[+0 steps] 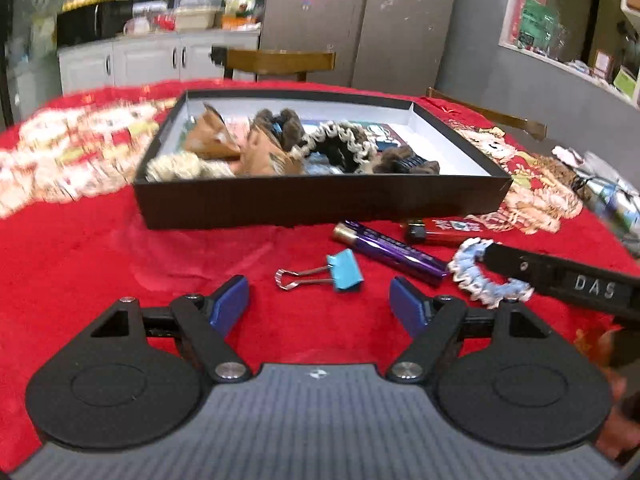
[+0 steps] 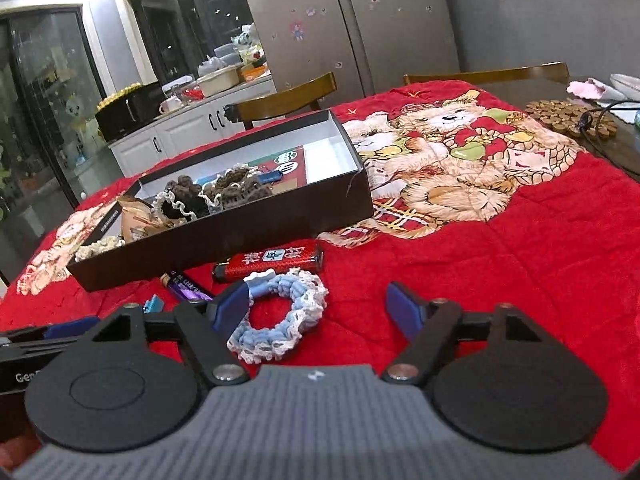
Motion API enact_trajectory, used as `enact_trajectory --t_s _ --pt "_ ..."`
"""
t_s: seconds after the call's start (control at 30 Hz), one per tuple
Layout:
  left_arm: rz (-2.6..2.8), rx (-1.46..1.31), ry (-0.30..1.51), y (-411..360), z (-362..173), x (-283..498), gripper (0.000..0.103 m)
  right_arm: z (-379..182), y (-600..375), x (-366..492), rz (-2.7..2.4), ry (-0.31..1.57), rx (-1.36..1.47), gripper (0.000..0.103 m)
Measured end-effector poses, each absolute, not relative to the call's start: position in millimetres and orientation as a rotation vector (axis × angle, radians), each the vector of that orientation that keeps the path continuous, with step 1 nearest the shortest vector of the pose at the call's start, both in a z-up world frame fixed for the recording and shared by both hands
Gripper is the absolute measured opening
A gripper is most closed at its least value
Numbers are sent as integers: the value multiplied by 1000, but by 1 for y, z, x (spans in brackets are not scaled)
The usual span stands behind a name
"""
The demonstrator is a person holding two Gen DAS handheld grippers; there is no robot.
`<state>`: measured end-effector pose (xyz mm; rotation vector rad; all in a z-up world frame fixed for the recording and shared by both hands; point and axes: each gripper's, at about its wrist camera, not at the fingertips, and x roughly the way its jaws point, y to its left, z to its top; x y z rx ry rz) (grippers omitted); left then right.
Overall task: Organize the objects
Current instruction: 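Move left tool to the blue binder clip while right tool approaches the light-blue scrunchie, then close left tool on the blue binder clip while right tool grasps the light-blue scrunchie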
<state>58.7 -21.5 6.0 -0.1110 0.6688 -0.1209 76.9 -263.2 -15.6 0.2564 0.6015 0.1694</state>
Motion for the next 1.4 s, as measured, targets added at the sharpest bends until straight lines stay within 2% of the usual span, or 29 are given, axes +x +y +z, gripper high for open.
enact_trajectory --t_s 0.2,0.23,0.3,0.37,0.43,0.5,0.53,0.67,1.4 --pt "-41 -45 656 -38 0 71 86 -16 -262 79 256 616 260 77" --pt "-28 -35 657 -41 0 74 86 -16 -261 78 262 615 254 75" --pt "1 -14 660 -46 -2 78 86 -16 -260 77 263 615 253 66" --pt "6 16 658 -50 -2 79 83 -17 -261 77 267 617 266 51" --pt "-7 24 640 -50 -1 77 64 -17 -261 77 262 619 270 48" --pt "12 23 631 -48 -1 75 55 -17 -259 77 249 618 251 42" --pt "12 15 631 -47 -1 75 55 -17 -259 76 246 621 244 29" --pt "8 18 629 -45 -1 73 55 -18 -263 78 257 631 269 16" --pt "46 17 613 -40 0 62 55 -13 -262 69 303 564 294 14"
